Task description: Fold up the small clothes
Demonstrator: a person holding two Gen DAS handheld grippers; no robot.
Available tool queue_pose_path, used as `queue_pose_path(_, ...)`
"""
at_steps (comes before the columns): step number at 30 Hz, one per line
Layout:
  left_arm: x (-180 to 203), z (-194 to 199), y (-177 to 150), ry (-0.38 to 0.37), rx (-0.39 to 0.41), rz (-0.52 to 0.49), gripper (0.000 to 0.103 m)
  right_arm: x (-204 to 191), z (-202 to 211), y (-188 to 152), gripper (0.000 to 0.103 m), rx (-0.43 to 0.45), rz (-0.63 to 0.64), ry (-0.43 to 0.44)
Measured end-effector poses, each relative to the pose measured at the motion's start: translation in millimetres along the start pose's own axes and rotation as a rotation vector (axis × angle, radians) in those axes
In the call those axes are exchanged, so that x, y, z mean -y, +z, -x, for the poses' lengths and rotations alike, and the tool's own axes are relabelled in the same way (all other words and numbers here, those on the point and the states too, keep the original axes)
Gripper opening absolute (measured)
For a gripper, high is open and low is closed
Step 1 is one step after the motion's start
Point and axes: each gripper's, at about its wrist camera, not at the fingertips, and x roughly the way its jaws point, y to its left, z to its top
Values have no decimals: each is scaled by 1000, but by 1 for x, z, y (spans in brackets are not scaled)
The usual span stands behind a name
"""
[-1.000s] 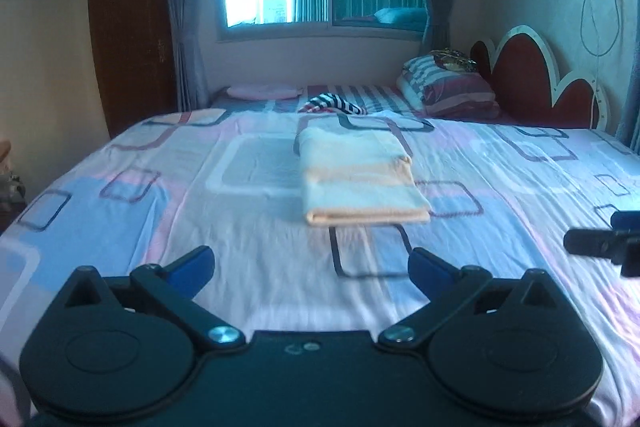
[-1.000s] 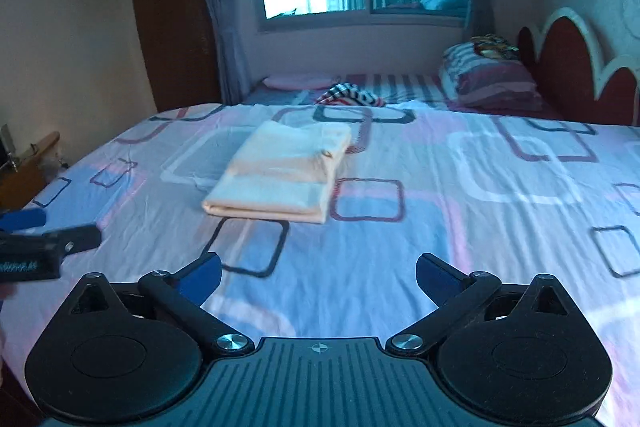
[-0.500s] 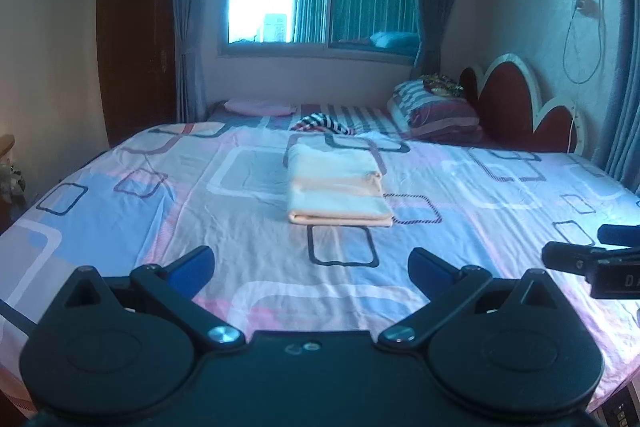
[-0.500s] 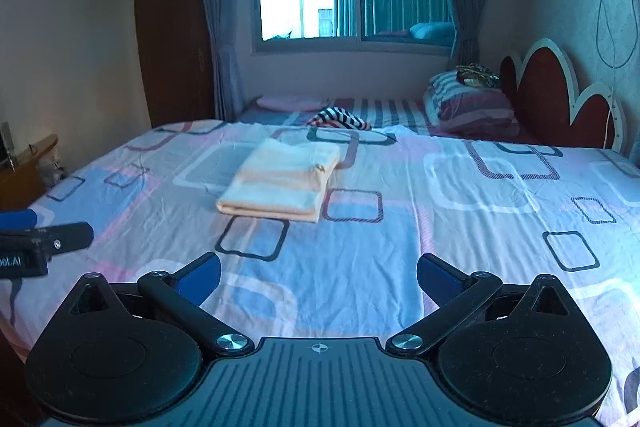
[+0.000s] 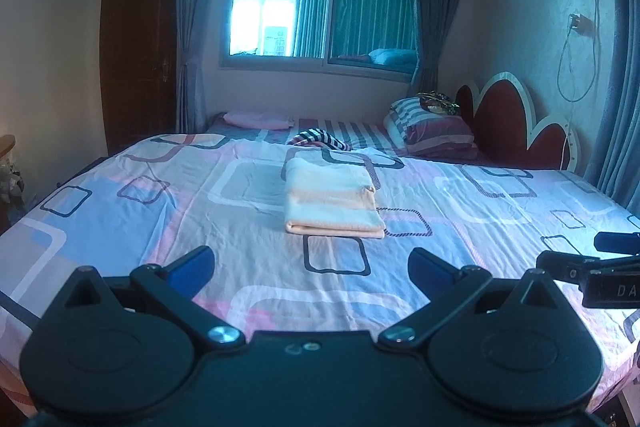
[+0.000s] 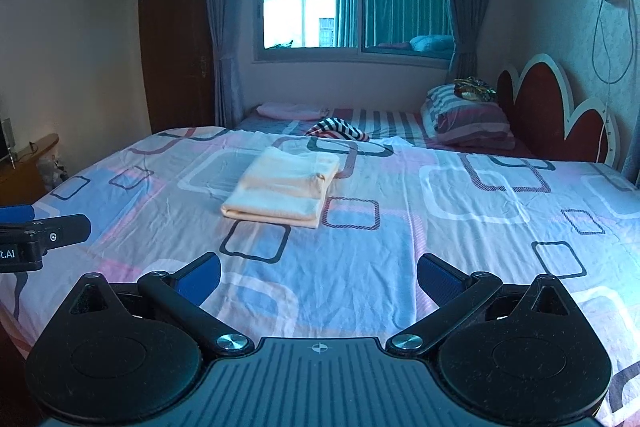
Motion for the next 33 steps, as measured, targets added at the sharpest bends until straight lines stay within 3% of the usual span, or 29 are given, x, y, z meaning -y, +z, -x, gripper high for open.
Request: queue_pose_path(33,2,1,3,-11,9,-25,103,10,8,1,103,14,0,-30)
